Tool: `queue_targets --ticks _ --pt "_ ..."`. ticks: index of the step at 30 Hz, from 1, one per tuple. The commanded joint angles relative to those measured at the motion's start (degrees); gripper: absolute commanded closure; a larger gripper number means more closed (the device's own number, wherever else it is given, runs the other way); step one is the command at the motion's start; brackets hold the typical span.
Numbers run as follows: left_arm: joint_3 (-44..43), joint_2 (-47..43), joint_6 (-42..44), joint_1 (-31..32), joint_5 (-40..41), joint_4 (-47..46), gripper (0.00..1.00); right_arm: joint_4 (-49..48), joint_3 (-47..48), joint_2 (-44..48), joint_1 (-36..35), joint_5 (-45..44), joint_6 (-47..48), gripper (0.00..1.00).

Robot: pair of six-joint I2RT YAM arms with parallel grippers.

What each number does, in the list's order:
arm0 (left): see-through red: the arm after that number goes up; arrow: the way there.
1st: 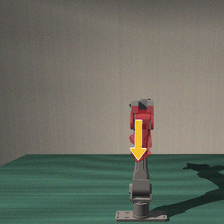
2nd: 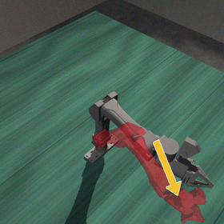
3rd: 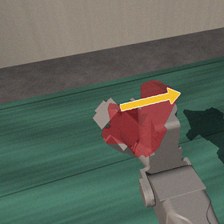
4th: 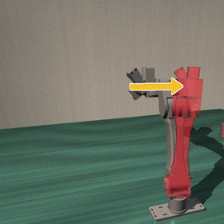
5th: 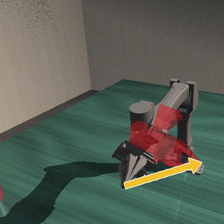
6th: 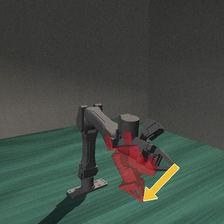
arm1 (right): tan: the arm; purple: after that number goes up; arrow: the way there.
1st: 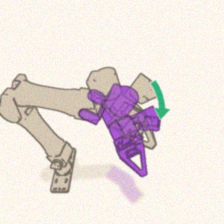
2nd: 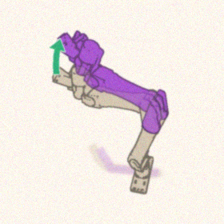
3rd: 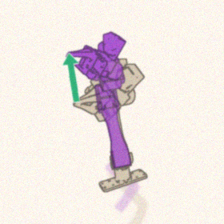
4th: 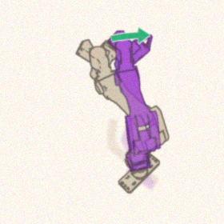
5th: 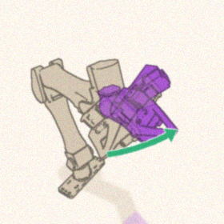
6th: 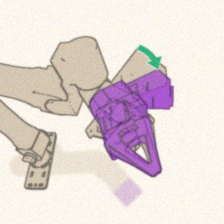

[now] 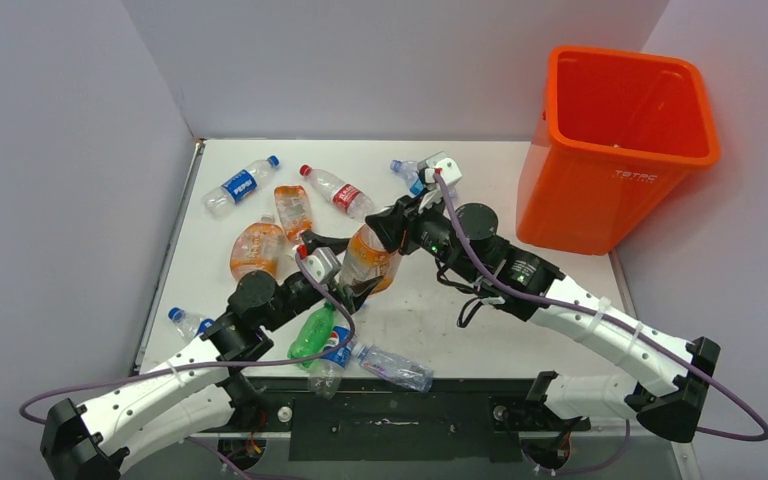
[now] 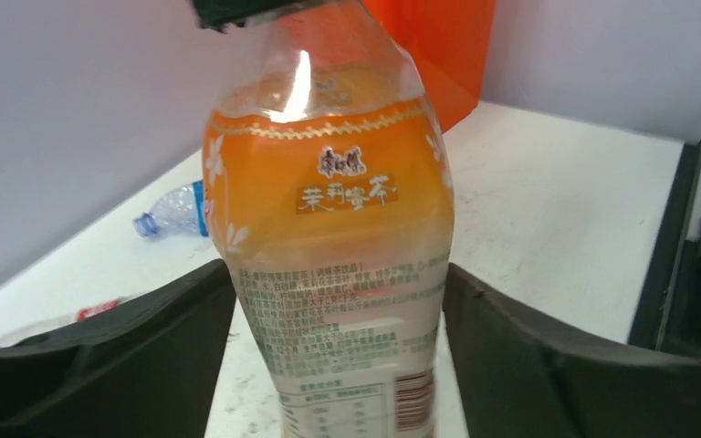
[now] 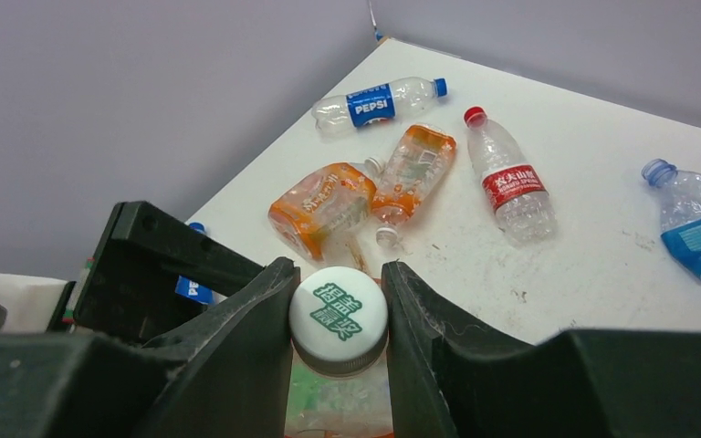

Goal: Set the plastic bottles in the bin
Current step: Place the plastic bottle in the trash bin.

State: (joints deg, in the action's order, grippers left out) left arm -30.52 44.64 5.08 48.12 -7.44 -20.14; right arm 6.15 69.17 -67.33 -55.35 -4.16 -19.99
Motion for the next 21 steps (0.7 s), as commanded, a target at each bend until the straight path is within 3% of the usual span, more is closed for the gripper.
queue_targets --ticks 1,7,12,16,21 --pt "-0.10 -2.63 -1.53 0.65 3.96 -4.42 0.00 2.21 1.87 2.19 -0.22 -3.22 0.72 0.95" --pt "0.30 -5.07 -2.16 0.86 10.75 -4.85 0.04 14.00 15.01 3.82 -0.22 -14.73 8.89 0.95" --pt "0.37 -6.20 -1.13 0.90 14.66 -4.57 0.04 13.63 24.92 3.95 -0.16 -26.83 17.65 0.95" --pt "0.67 -6.14 -1.74 0.85 19.34 -4.61 0.04 3.53 27.96 3.24 -0.14 -37.44 26.57 0.95" --pt "0.81 -5.15 -1.13 0.93 24.16 -4.44 0.04 -18.92 28.39 -1.41 0.59 -48.55 44.09 0.95"
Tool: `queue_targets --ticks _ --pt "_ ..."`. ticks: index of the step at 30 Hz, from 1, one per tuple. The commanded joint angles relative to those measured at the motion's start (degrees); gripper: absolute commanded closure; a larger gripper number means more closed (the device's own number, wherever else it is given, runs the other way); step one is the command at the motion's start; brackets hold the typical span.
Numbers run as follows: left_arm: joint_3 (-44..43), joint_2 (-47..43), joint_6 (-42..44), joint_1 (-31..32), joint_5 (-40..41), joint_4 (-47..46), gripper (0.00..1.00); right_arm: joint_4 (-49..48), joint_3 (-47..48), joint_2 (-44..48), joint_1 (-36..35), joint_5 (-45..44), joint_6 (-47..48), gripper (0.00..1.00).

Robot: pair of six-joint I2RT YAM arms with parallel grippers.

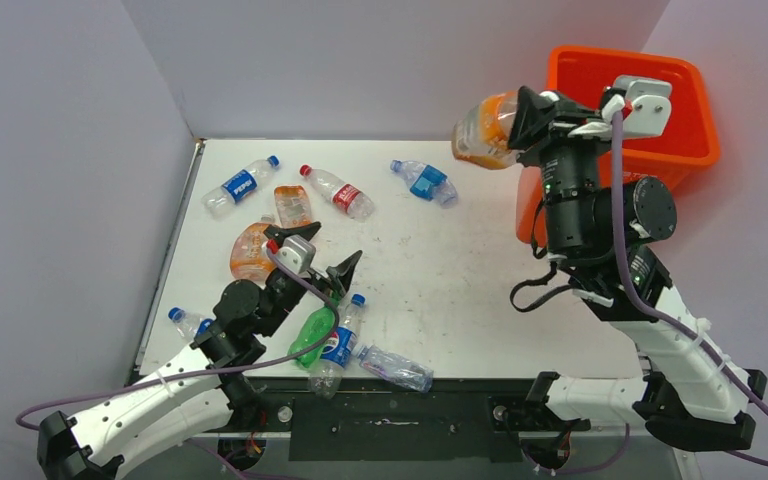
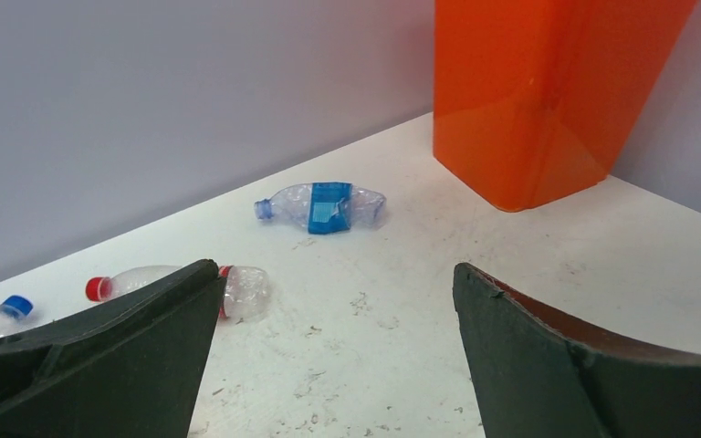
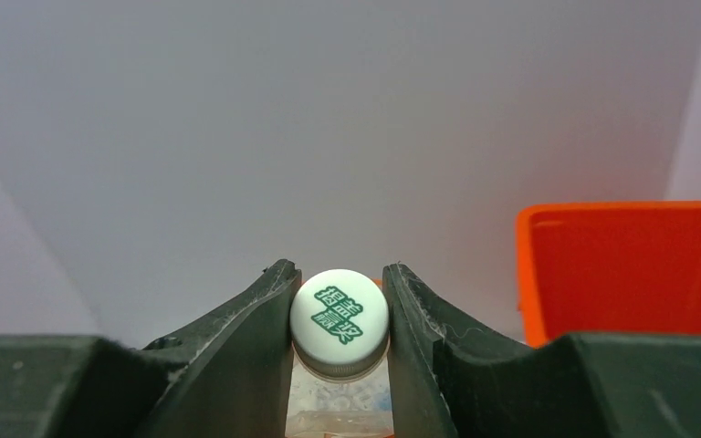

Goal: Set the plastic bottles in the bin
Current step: Place the plastic bottle in the trash bin.

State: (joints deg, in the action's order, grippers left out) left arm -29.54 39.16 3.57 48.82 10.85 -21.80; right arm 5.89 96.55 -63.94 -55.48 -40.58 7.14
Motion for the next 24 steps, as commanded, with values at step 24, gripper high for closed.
queue_targets --ticks 24 --pt "0.64 2.61 -2.27 1.20 21.39 -4.90 0.04 -2.90 15.19 -22.66 56.75 -3.29 -37.59 0.95"
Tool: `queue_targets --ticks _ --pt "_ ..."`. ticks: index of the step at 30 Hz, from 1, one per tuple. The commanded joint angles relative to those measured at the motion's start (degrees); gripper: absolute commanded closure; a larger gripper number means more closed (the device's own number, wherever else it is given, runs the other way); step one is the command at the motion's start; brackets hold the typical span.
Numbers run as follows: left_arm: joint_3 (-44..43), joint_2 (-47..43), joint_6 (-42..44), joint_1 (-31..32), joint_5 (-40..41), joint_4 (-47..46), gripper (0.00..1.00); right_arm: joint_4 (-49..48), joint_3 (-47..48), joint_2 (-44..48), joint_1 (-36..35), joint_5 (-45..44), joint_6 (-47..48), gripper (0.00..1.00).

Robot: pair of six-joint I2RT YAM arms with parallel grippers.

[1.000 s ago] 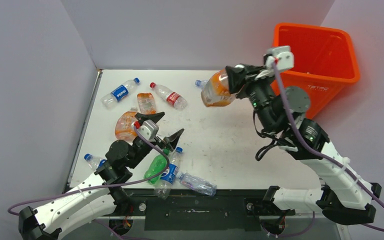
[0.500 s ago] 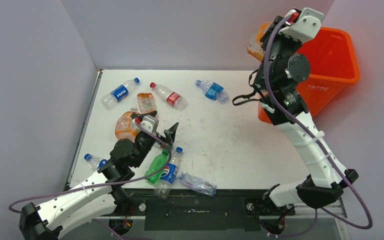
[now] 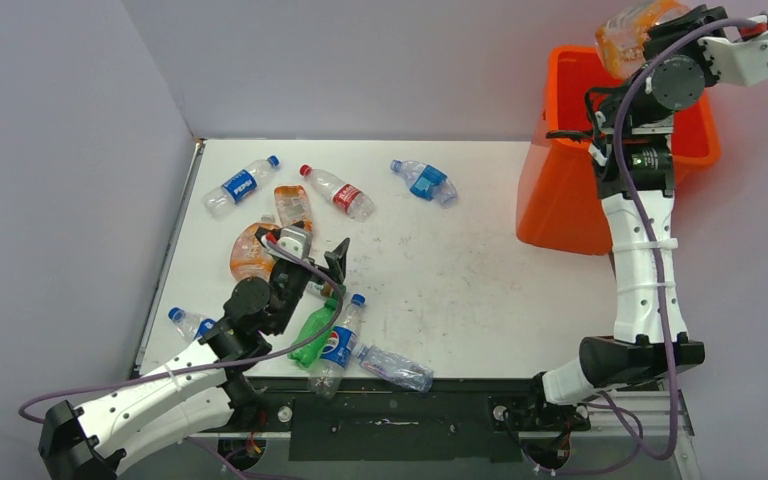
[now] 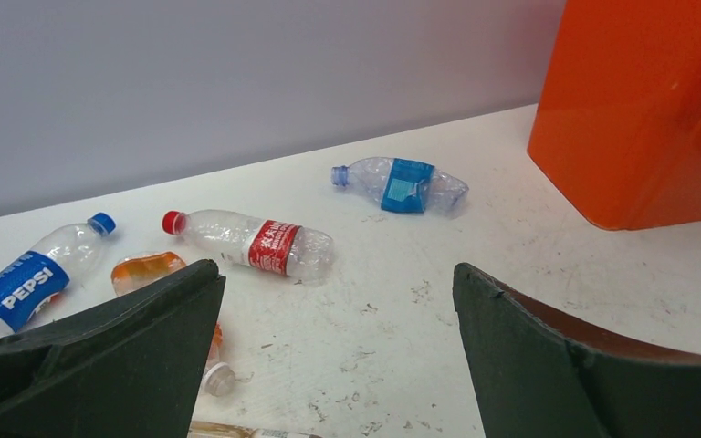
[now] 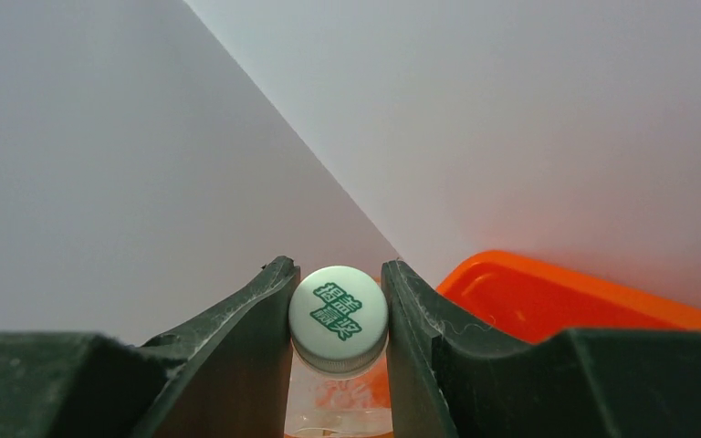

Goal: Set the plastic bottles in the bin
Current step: Place the plastic bottle in the trash bin.

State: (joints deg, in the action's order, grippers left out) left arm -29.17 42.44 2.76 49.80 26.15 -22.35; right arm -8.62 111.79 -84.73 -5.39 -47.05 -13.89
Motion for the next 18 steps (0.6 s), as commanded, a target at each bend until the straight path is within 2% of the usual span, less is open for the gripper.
queue_targets --ticks 1,3,9,11,12,14,15,18 --pt "0.41 -0.81 -1.60 0.25 7.31 -4.80 0.04 13.75 -1.55 -1.85 8.80 5.18 -20.34 0.95" --pt "0.74 -0.94 -1.51 0.36 9.37 -5.36 0.04 16.32 -3.82 -2.19 11.36 7.00 -24.34 0.95" --pt "1.32 -0.39 0.67 0.82 10.96 -6.48 0.04 16.78 -9.13 -3.57 13.57 7.97 -21.16 0.95" --pt "1.24 0.43 0.87 0.89 10.31 -6.50 0.04 14.98 -10.53 -3.60 13.65 10.24 -19.17 0.88" --pt "1.22 0.67 0.84 0.88 9.62 -6.55 0.04 14.45 -10.88 -3.80 13.65 11.17 -18.41 0.78" --pt "1.30 1.37 0.58 0.92 8.07 -6.73 0.04 13.58 -10.70 -4.16 13.65 13.66 -17.87 0.36" --pt "1.23 1.78 0.45 0.95 7.76 -6.74 0.04 13.32 -10.22 -4.32 13.61 14.45 -18.01 0.21" --pt "1.00 2.89 0.31 0.99 7.75 -6.31 0.04 12.17 -8.42 -4.46 12.72 16.88 -19.46 0.08"
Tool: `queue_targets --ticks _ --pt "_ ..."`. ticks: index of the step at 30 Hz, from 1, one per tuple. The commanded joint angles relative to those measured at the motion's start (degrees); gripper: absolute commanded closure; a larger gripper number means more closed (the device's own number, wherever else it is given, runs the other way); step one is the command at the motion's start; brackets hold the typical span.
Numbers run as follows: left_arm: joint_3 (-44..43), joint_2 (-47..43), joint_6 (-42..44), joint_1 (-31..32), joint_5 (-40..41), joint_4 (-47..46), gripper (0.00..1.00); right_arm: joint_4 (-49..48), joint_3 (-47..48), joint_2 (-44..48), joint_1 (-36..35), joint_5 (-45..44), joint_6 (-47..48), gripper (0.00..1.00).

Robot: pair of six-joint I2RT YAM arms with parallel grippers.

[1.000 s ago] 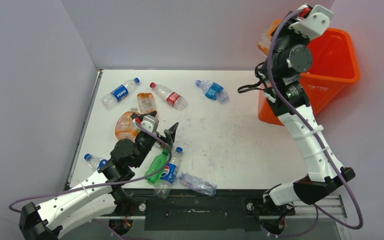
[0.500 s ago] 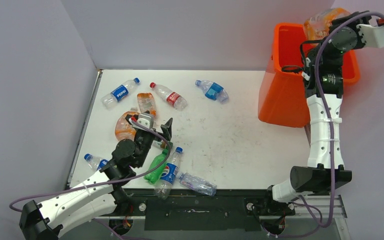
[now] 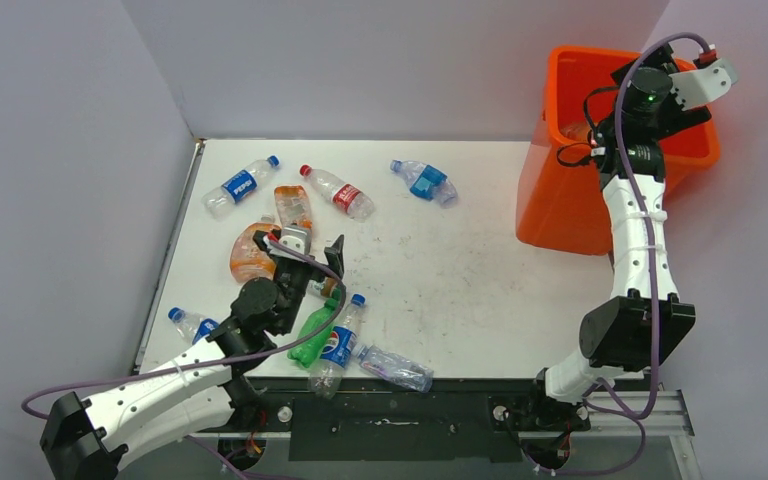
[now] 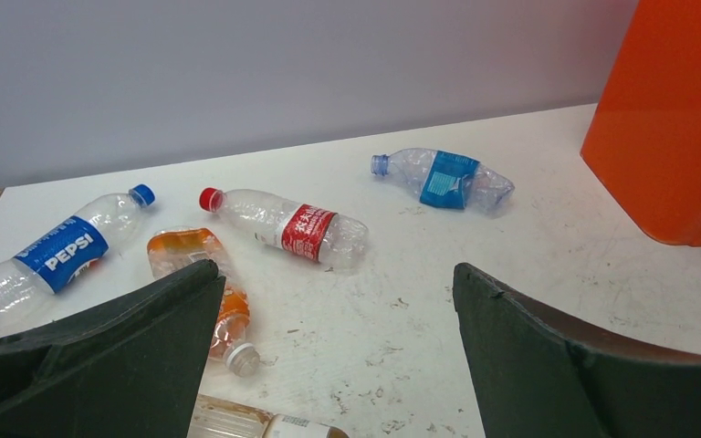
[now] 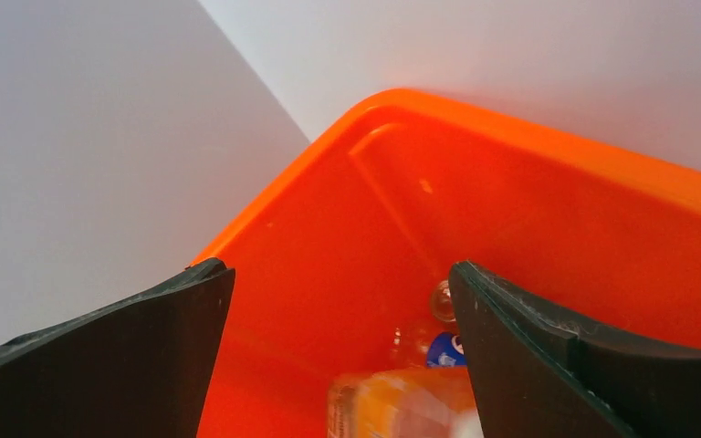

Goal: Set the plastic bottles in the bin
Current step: Place the plastic bottle in the trash bin, then pick up the plastic bottle from the corner of the board.

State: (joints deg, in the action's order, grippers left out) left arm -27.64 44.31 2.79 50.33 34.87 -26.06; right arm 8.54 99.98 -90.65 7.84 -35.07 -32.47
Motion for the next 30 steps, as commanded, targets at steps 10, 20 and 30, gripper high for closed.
queue_targets --ticks 10,20,30 --pt "-0.79 -0.07 1.26 0.66 2.68 -2.19 0.04 -13.52 0.19 10.42 -23.45 9.33 5.92 0.02" --pt "-0.05 -2.00 6.17 0.91 6.92 -3.82 0.04 -9.25 -42.59 31.08 -44.74 31.45 1.93 0.04" --pt "-2.27 -1.78 7.26 0.82 1.77 1.17 0.04 3.39 -56.87 25.62 -70.78 36.54 7.09 0.02"
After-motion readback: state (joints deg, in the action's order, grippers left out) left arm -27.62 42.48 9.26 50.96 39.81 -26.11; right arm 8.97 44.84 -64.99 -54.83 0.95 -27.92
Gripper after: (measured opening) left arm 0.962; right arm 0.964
